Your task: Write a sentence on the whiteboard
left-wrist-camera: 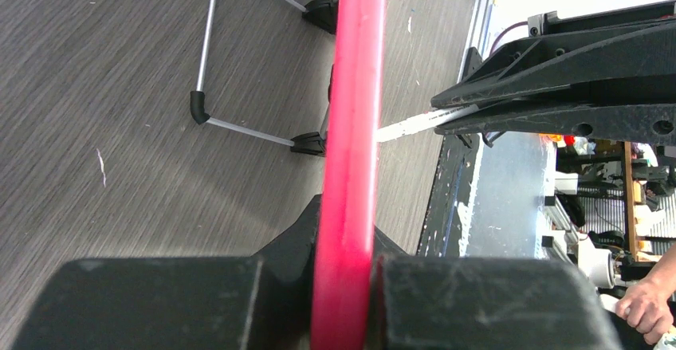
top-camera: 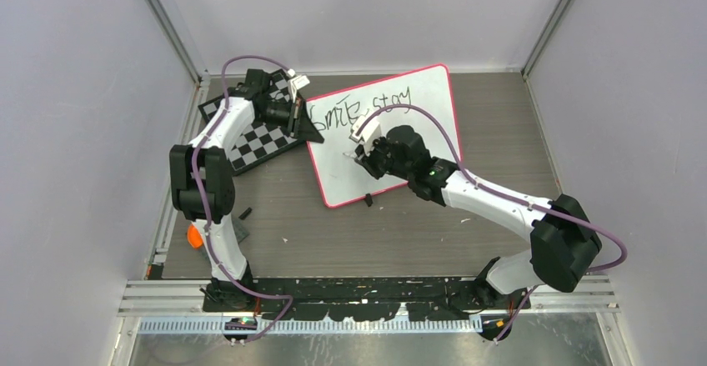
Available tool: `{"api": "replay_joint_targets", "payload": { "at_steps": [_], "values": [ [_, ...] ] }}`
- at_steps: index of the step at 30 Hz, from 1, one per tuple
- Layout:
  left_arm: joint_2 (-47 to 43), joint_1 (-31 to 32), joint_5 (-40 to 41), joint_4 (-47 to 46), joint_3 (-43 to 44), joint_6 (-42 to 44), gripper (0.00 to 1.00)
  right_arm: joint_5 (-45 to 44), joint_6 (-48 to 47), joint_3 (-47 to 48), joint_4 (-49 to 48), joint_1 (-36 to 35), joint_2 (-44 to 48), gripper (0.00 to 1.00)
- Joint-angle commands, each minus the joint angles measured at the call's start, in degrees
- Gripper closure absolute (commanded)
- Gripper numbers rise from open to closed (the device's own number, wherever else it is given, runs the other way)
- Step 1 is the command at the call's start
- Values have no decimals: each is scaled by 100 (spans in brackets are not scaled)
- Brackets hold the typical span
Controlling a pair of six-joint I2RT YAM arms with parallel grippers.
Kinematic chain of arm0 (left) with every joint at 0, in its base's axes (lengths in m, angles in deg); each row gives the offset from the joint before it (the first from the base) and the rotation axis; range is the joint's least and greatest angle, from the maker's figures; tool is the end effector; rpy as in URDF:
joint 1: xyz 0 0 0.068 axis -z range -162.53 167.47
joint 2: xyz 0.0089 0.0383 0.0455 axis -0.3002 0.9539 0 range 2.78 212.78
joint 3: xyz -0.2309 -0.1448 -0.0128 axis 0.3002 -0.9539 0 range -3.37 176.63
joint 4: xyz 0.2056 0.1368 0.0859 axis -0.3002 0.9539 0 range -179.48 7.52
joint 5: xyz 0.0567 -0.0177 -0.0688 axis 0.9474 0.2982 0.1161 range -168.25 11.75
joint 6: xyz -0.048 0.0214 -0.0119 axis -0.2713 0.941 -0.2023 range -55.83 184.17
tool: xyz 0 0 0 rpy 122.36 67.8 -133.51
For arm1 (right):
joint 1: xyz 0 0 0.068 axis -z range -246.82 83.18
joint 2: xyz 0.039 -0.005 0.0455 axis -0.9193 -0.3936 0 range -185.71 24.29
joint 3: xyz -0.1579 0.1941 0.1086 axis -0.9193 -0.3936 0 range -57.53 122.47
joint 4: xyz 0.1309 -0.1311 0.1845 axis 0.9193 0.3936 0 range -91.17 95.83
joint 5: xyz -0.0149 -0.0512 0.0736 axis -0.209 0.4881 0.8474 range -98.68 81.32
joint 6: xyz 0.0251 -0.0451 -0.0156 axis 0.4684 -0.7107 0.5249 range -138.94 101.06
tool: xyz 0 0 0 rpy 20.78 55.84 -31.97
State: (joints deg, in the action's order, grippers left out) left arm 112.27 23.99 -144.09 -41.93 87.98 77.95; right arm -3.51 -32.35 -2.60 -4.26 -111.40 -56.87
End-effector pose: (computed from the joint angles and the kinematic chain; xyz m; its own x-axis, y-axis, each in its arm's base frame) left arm 0.3898 -0.0773 0.2624 -0.7795 0.1871 -0.5979 0.6232 0.3290 -0.7095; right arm 0.2303 0.2313 0.2769 -0.0964 -0.4193 -0.9027 -0.8023 0.5695 -0.1788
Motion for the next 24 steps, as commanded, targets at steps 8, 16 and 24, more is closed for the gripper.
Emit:
{"api": "replay_joint_targets", "payload": {
  "at_steps": [8,16,24],
  "values": [
    [-48,-2,468,49,130,93,100,-284,-177,83,-456,-47,-71,100],
    [-30,-3,445,135,172,183,100,-303,-247,185,-89,-51,-155,100],
    [-35,-8,442,209,181,274,100,-137,-250,90,261,-64,-12,100]
  ]
}}
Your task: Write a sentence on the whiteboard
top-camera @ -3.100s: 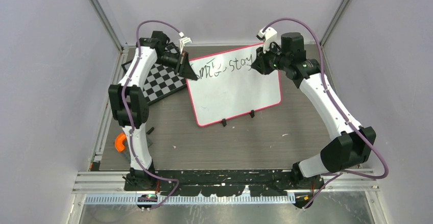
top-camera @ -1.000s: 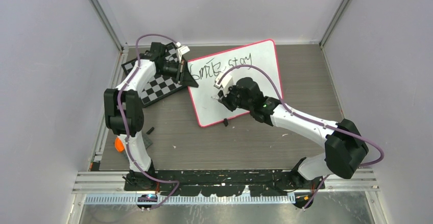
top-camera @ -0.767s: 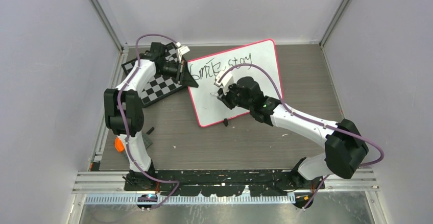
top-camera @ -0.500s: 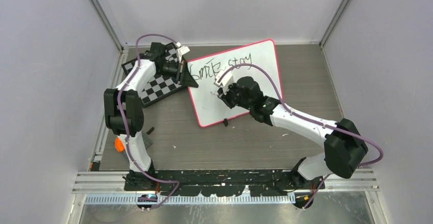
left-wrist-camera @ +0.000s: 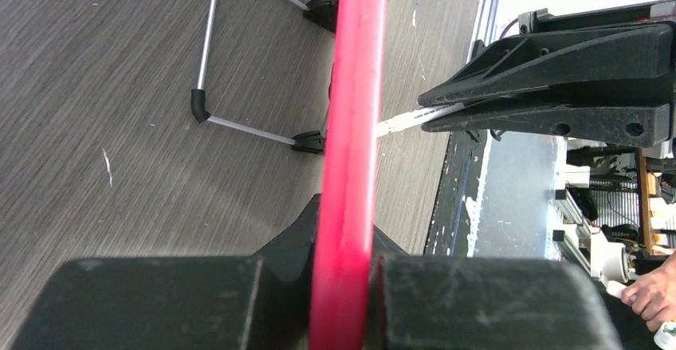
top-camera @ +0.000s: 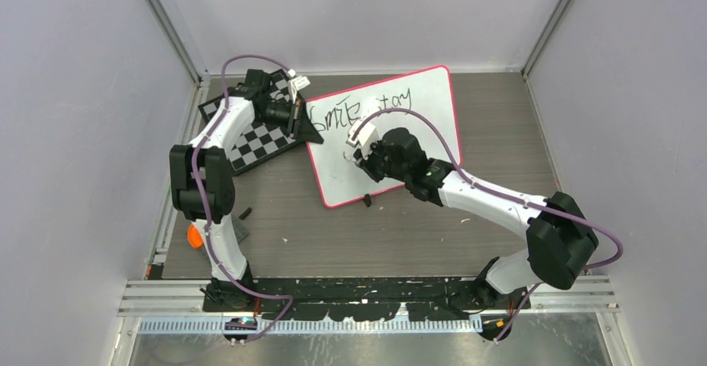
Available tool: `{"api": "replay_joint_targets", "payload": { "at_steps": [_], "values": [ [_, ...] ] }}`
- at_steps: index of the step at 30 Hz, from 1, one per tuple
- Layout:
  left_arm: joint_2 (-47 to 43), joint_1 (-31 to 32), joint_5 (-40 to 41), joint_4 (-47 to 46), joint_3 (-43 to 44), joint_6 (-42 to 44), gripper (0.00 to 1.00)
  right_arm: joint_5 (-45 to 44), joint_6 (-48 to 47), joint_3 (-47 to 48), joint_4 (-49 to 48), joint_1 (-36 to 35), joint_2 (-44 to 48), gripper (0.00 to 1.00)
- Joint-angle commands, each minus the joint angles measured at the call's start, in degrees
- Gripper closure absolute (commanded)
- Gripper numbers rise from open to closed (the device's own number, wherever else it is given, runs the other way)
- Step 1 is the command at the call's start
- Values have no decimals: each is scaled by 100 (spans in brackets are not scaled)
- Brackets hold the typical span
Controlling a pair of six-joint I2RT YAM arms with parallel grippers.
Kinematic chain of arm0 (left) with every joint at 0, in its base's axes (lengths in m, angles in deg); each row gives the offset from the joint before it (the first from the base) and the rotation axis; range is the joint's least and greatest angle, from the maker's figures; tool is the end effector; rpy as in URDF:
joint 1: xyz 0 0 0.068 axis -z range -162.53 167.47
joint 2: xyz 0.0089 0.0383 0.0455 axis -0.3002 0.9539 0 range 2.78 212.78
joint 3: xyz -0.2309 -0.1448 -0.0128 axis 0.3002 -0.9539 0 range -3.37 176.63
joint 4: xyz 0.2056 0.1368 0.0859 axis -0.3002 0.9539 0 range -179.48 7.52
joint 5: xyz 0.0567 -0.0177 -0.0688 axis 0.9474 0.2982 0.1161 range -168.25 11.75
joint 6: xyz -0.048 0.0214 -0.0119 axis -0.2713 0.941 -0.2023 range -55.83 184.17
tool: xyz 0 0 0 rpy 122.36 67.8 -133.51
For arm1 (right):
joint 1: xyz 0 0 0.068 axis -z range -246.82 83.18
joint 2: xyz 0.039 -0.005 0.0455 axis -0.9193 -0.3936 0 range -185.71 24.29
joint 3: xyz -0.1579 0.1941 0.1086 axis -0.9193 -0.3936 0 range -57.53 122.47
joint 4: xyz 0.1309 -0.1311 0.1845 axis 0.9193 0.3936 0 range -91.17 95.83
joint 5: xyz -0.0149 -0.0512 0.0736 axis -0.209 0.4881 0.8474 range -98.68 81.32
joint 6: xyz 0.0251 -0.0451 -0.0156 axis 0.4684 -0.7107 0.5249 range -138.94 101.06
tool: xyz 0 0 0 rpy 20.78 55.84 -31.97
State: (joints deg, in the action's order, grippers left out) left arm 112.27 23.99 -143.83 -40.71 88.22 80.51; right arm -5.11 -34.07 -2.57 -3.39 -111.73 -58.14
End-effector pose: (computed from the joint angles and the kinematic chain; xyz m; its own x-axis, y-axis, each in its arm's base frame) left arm 0.3885 -0.0771 0.2627 -0.7615 0.2040 -0.6152 0.6454 0.3257 -0.6909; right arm 0.2317 0.2341 0.2687 -0.0973 -0.4648 -0.8801 -0.7976 0.5653 -0.2104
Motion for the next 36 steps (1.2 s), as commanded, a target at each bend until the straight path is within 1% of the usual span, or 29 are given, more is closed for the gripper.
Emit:
{"api": "replay_joint_targets", "payload": {
  "at_steps": [1,11,17,22,24,36],
  "values": [
    [-30,-4,415,88,157,21,100,64,-76,81,256,-31,126,100],
    [-42,-6,399,93,132,49,100,312,-174,167,865,-93,78,100],
    [-67,-7,397,95,122,76,100,214,-82,174,521,-97,217,100],
    [-82,-3,388,106,122,95,100,-26,47,-123,-326,-97,487,100],
    [-83,-1,388,115,122,111,100,-100,53,-170,-497,-97,521,100],
    [-76,-5,399,114,139,121,100,78,-78,91,-3,-99,244,100]
  ]
}}
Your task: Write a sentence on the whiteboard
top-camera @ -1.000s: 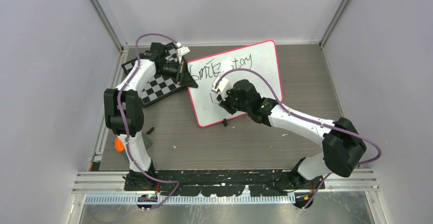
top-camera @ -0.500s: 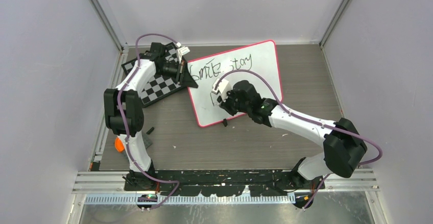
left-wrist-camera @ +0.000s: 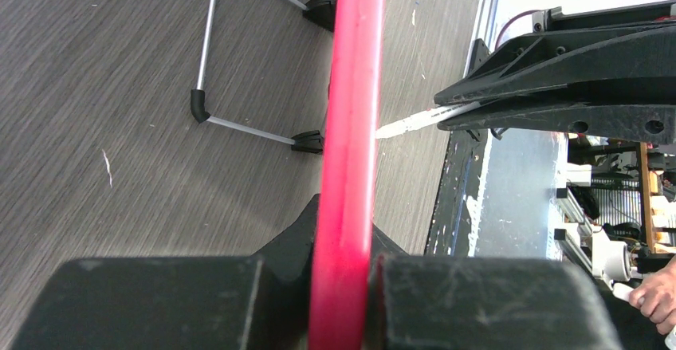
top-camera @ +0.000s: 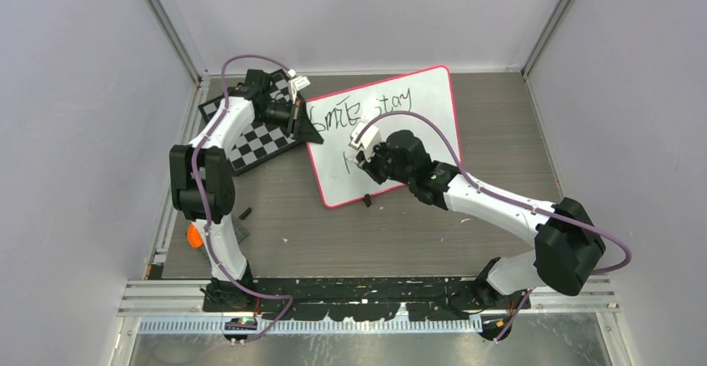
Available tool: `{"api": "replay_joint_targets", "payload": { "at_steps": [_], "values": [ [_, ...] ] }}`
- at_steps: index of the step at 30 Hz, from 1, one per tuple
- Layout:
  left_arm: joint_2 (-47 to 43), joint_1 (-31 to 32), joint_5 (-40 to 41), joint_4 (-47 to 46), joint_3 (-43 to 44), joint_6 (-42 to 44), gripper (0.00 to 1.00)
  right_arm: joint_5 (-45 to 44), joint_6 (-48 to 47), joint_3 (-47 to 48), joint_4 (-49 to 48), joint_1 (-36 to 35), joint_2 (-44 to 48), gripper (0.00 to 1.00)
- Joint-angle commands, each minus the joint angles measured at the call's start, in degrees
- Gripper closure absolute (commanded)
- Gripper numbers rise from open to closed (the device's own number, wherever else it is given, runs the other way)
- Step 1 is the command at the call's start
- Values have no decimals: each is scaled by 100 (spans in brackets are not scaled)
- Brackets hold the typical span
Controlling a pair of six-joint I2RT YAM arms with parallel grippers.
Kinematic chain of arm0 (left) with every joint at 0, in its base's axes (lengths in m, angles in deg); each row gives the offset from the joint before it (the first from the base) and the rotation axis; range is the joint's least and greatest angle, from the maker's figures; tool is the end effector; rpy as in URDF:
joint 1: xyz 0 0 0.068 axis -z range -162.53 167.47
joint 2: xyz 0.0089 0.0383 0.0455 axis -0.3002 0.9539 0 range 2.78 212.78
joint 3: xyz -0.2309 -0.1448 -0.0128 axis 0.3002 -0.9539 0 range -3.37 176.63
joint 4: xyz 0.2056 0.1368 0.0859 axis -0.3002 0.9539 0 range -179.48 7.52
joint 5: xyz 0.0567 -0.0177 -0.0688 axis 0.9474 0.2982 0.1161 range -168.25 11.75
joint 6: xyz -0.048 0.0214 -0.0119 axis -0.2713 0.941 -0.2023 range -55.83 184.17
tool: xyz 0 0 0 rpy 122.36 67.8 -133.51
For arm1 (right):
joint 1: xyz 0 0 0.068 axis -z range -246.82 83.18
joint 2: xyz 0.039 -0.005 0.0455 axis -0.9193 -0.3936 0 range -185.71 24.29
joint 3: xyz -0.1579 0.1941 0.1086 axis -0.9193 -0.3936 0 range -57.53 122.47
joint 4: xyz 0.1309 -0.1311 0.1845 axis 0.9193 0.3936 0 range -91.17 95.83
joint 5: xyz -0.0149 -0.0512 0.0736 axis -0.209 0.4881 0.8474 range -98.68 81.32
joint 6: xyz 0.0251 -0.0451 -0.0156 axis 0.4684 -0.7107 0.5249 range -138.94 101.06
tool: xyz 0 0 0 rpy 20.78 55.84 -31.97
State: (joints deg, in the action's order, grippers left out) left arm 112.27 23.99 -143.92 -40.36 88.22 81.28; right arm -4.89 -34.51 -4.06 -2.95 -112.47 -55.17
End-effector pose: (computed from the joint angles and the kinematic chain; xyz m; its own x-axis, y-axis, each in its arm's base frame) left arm 0.3880 -0.0771 0.2626 -0.7565 0.2083 -0.6199 0.6515 0.3220 -0.6869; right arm 0.2207 0.2291 0.2747 -0.0733 -0.4581 -0.8859 -0.8049 0.5517 -0.2187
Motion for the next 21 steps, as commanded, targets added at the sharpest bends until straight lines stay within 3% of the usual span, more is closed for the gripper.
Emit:
{"api": "replay_joint_targets", "payload": {
  "at_steps": [1,10,21],
  "values": [
    [-77,-10,414,87,144,47,100,42,-37,250,-28,-29,-74,100],
    [-77,-10,421,148,149,100,100,5,-88,411,81,-30,-257,100],
    [-60,-11,414,170,165,132,100,-718,-10,443,-31,-32,-317,100]
  ]
}}
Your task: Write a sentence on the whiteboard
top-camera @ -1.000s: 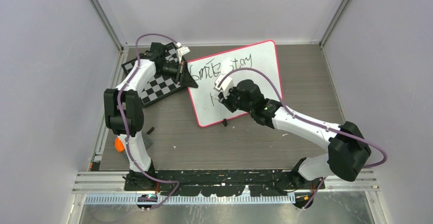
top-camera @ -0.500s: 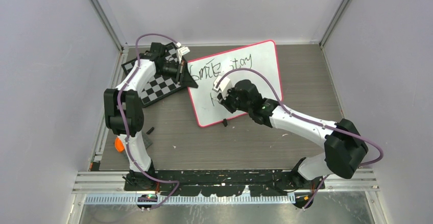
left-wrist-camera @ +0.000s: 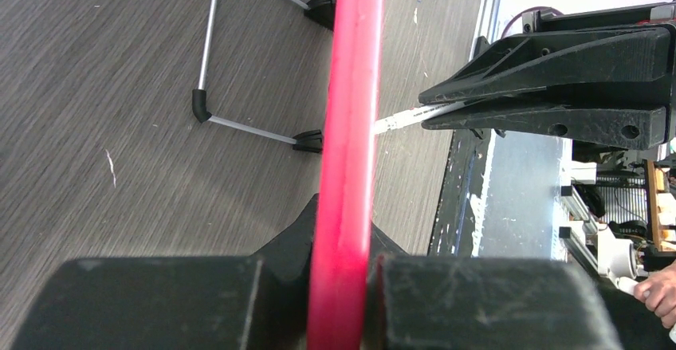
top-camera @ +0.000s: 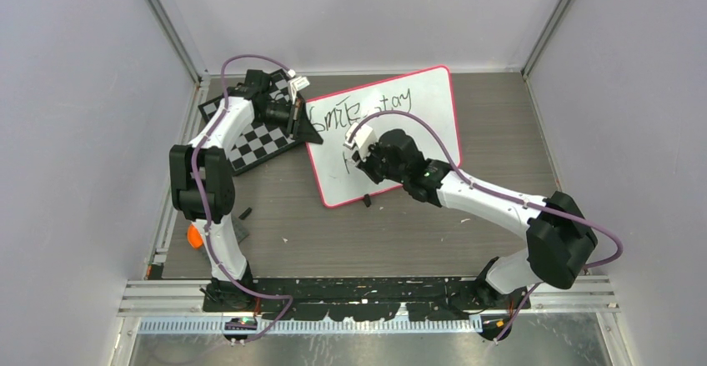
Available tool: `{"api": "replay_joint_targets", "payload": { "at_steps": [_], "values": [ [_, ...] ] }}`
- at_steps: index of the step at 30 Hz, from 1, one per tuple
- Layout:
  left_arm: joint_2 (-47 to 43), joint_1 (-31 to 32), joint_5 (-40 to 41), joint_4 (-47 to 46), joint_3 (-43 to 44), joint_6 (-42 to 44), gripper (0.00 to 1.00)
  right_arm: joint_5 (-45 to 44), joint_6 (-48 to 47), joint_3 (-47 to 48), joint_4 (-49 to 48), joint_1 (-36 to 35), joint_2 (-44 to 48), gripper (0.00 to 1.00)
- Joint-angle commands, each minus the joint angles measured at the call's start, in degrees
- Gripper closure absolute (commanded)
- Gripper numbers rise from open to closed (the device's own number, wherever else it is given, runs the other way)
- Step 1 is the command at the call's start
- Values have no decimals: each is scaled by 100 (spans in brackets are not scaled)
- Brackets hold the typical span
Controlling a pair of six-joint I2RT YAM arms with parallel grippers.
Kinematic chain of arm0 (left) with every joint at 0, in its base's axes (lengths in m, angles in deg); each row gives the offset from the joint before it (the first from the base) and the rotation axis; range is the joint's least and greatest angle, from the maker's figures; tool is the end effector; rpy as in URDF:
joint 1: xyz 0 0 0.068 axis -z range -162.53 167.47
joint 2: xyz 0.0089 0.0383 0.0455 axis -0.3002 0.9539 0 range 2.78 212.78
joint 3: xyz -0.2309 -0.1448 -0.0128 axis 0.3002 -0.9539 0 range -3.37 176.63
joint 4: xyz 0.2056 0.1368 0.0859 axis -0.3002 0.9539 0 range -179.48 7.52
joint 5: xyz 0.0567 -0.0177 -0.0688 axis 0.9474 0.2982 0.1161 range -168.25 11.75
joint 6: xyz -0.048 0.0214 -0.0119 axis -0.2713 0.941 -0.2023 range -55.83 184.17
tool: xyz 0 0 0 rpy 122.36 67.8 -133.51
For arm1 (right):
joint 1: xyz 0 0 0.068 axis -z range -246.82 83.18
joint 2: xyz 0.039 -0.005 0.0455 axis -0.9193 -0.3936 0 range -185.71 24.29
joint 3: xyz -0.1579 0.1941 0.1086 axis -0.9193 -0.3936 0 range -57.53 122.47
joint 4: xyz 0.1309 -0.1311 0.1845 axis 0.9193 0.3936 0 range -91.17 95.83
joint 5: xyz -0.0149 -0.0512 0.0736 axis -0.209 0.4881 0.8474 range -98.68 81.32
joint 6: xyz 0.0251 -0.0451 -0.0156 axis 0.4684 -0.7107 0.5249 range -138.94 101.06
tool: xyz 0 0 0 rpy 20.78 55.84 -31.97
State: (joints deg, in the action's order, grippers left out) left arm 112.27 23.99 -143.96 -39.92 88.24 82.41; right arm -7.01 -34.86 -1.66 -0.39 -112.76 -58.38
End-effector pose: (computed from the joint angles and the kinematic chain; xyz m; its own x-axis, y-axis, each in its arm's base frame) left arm 0.3874 -0.0770 0.2624 -0.7481 0.2149 -0.6278 0.6614 0.3178 -0.6794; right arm 0.2282 0.2373 0.2677 -0.1076 -0.5055 -0.8561 -0.7964 0.5593 -0.2301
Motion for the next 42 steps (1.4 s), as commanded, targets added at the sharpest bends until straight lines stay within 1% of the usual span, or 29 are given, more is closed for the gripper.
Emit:
{"api": "replay_joint_targets", "payload": {
  "at_steps": [1,5,12,13,15,21,24,30,34,38,42],
  "values": [
    [-60,-9,419,124,168,15,100,-564,27,184,-295,-5,6,100],
    [-51,-10,419,132,173,19,100,-733,37,106,-295,-3,70,100],
    [-41,-11,412,149,190,28,100,-678,30,-29,-122,-7,205,100],
    [-35,-11,410,150,190,35,100,-677,38,-45,55,-5,227,100],
    [-35,-9,410,159,190,47,100,-643,11,-93,109,-9,265,100],
    [-23,-11,401,175,199,59,100,-251,-97,-143,373,-3,283,100],
    [-24,-11,401,177,199,58,100,129,-140,-107,551,-7,250,100],
    [-41,-8,401,194,182,88,100,279,-179,69,885,-11,130,100],
    [-50,-11,393,227,181,111,100,292,-153,75,769,-12,280,100],
    [-43,-9,375,225,181,114,100,106,-90,-110,325,-12,514,100],
    [-44,-6,375,221,173,125,100,-501,125,-325,-201,-4,711,100]
  ]
}}
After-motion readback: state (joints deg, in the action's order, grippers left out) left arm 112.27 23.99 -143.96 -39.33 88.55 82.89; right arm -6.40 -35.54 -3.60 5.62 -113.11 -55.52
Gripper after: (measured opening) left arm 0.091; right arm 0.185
